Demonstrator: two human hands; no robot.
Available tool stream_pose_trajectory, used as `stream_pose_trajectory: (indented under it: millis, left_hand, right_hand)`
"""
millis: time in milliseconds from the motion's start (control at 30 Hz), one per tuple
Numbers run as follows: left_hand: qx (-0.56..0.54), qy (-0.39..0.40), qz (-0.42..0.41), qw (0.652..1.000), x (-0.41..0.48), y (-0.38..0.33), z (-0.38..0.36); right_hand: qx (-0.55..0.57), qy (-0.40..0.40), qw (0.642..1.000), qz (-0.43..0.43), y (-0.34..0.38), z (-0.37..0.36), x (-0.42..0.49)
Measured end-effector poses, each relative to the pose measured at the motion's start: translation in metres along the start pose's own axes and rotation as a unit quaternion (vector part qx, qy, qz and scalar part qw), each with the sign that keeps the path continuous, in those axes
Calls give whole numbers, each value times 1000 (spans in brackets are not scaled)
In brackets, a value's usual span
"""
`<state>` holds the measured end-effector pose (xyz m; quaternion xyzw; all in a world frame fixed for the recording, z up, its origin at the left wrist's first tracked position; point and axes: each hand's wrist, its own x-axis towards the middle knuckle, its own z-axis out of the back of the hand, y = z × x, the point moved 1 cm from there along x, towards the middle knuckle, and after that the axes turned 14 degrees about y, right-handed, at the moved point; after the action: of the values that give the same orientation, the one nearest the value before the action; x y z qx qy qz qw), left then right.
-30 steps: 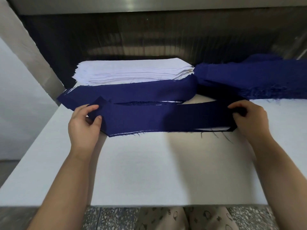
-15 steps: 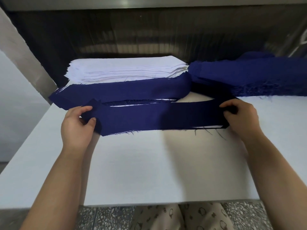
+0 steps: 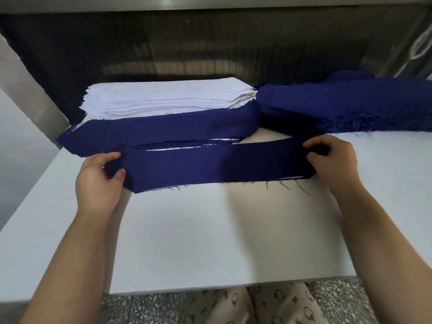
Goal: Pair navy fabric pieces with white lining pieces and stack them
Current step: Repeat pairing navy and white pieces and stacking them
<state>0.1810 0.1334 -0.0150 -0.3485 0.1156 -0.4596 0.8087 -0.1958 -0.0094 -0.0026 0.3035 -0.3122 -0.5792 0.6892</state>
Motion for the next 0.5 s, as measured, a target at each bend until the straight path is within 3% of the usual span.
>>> stream_pose_trajectory:
  millis: [167,500]
  left_hand:
    - [0,6,2,1000,-1,-1,1]
    - [19,18,23,999,-1,-5,2]
  right_hand:
    - [-38,44,998,-10,-1,-1,-1]
    - [-116,58,991,-33,1,-2,-1]
